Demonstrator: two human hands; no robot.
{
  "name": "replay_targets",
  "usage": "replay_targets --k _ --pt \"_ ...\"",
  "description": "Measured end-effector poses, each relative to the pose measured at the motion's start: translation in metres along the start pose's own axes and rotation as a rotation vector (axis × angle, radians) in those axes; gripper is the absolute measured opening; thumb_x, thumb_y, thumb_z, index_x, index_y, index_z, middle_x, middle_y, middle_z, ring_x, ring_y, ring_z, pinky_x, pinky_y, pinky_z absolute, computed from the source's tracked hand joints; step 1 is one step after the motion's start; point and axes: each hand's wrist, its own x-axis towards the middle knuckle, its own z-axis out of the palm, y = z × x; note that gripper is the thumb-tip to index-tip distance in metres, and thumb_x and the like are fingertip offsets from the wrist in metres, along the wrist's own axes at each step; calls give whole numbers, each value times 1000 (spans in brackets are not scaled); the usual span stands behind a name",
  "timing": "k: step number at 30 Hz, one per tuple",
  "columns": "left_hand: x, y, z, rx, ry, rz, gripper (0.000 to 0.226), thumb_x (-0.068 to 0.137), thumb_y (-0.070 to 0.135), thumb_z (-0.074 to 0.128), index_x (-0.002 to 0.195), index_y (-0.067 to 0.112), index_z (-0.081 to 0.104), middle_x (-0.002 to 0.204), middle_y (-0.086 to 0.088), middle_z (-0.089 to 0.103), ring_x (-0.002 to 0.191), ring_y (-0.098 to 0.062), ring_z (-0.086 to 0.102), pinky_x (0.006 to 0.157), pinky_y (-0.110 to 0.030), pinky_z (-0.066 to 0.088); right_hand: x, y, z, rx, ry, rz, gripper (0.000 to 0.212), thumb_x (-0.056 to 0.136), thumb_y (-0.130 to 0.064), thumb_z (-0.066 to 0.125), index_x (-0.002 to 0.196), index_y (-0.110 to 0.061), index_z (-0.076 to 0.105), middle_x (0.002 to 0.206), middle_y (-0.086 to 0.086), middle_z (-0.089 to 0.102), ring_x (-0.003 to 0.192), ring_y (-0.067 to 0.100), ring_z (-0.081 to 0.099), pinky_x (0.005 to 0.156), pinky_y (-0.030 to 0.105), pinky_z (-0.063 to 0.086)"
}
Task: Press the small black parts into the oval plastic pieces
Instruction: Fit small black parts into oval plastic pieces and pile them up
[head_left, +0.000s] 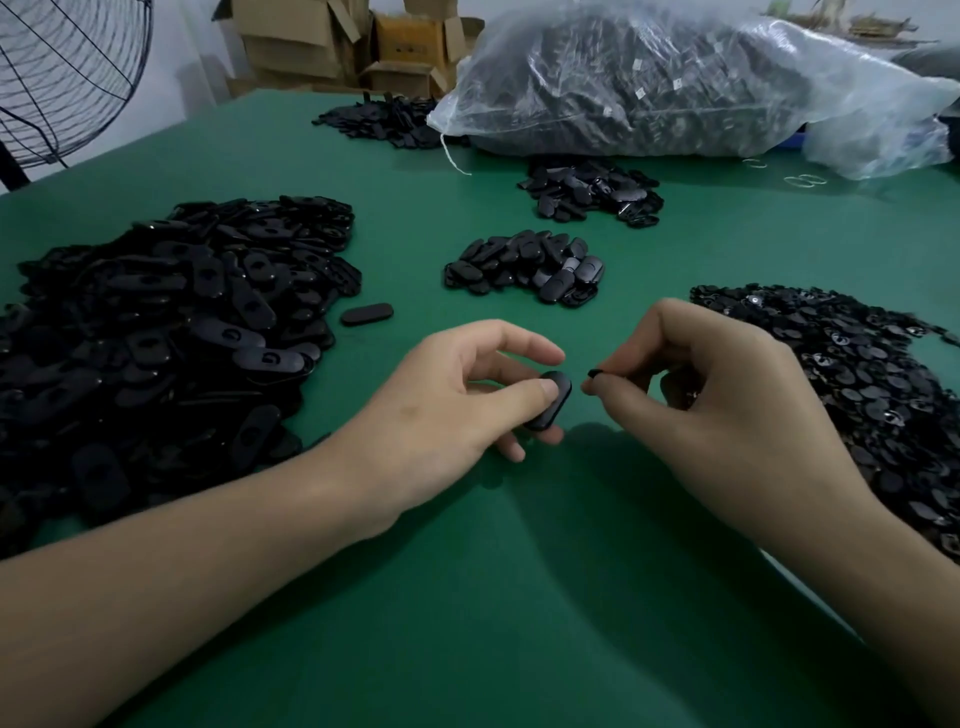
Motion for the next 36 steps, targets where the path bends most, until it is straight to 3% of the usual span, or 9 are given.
replay_targets --k 4,10,18,24,27,30,32,34,36 --pt "-1 -3 2 72 7 48 5 96 14 69 101 16 71 88 -1 74 73 -15 76 56 -20 52 -3 -5 6 29 13 -11 15 81 -27 77 73 -30 65 75 -11 68 62 15 55 55 24 43" --pt "1 -4 -1 86 21 54 8 97 21 69 95 18 77 79 5 75 59 -3 67 56 -16 51 -5 -7 5 -64 69 -62 12 80 -28 76 74 -33 67 73 -15 67 73 11 59 62 12 39" --pt "2 -6 -1 -18 -9 70 9 94 29 73 91 24 81 74 7 74 63 -4 67 56 -15 49 -7 -11 5 -185 84 -201 10 81 -16 77 80 -23 69 75 -11 66 76 1 57 68 7 37" --pt "3 -5 -2 -37 -12 43 8 93 25 74 91 24 81 74 6 73 63 -4 66 53 -15 47 -6 -12 5 -156 59 -198 7 81 -27 77 80 -25 71 77 -16 69 78 -5 58 71 7 39" --pt "4 -5 -1 -68 8 22 10 93 23 73 90 20 82 76 6 74 63 -6 66 51 -17 47 -4 -13 2 1 37 -118 10 79 -27 79 83 -28 70 77 -15 71 80 1 66 68 16 44" --pt "4 -4 -2 -84 18 2 10 93 23 73 89 18 82 77 5 74 64 -7 67 51 -18 49 -1 -10 -1 181 47 -13 13 85 -14 74 88 -26 71 81 -9 75 76 16 71 72 41 55" --pt "4 -4 -2 -81 21 -1 10 92 23 74 89 18 82 79 5 75 65 -7 68 52 -18 50 0 -8 -3 272 57 60 16 89 -8 69 89 -24 72 81 -5 77 75 23 71 70 40 57" --pt "4 -4 -1 -67 25 8 9 93 23 74 89 19 81 79 5 75 65 -7 69 52 -18 50 1 -8 -3 311 42 102 12 89 -13 68 88 -23 74 80 -3 77 75 20 72 67 28 57" --pt "4 -5 -1 -52 23 27 9 93 22 73 89 20 81 79 5 75 65 -8 68 52 -19 50 -1 -9 -2 288 4 119 4 86 -24 71 86 -24 76 81 -3 77 75 17 72 71 34 59"
